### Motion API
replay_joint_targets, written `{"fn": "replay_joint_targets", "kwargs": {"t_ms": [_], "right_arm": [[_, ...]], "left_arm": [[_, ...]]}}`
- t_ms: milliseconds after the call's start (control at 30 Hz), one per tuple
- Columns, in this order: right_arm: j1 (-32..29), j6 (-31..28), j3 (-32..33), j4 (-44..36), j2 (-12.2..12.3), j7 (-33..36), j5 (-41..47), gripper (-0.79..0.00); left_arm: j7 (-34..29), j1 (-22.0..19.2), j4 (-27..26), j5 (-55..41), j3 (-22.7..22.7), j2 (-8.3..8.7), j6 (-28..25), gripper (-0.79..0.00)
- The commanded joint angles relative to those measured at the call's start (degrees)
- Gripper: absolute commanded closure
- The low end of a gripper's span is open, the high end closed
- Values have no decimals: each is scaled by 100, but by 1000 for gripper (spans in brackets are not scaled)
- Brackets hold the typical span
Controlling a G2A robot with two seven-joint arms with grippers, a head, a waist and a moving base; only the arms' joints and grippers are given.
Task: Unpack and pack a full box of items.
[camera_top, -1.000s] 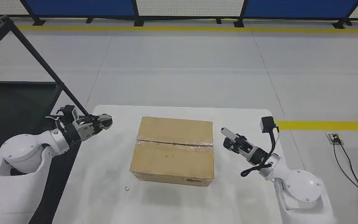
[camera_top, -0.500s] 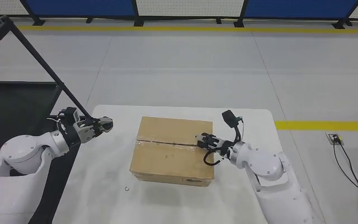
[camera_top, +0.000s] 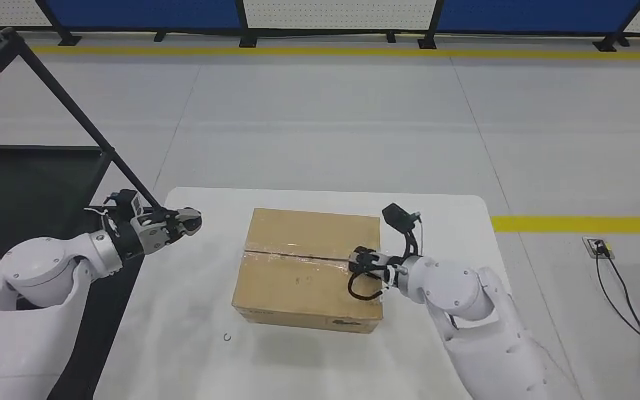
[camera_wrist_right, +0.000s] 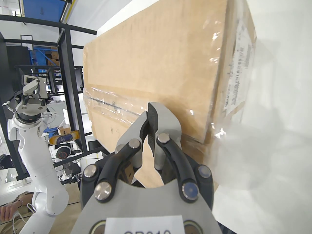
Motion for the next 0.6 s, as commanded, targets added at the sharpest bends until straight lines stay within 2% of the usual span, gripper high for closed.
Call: {"fn": "replay_joint_targets", "kwargs": {"t_ms": [0,300,567], "right_arm": [[131,6,-147,153,-24,-16,20,0],[761,-77,-775,900,-187,-125,338,0],[1316,-235,-1362,1494,-429,-422,878,0]], "left_arm": [[-5,0,30,-10,-1,4,-20,0],[-8,58,64,-74,-57,35,-55,0],[-2,162,75,-141,-135,66,-86,0]]}}
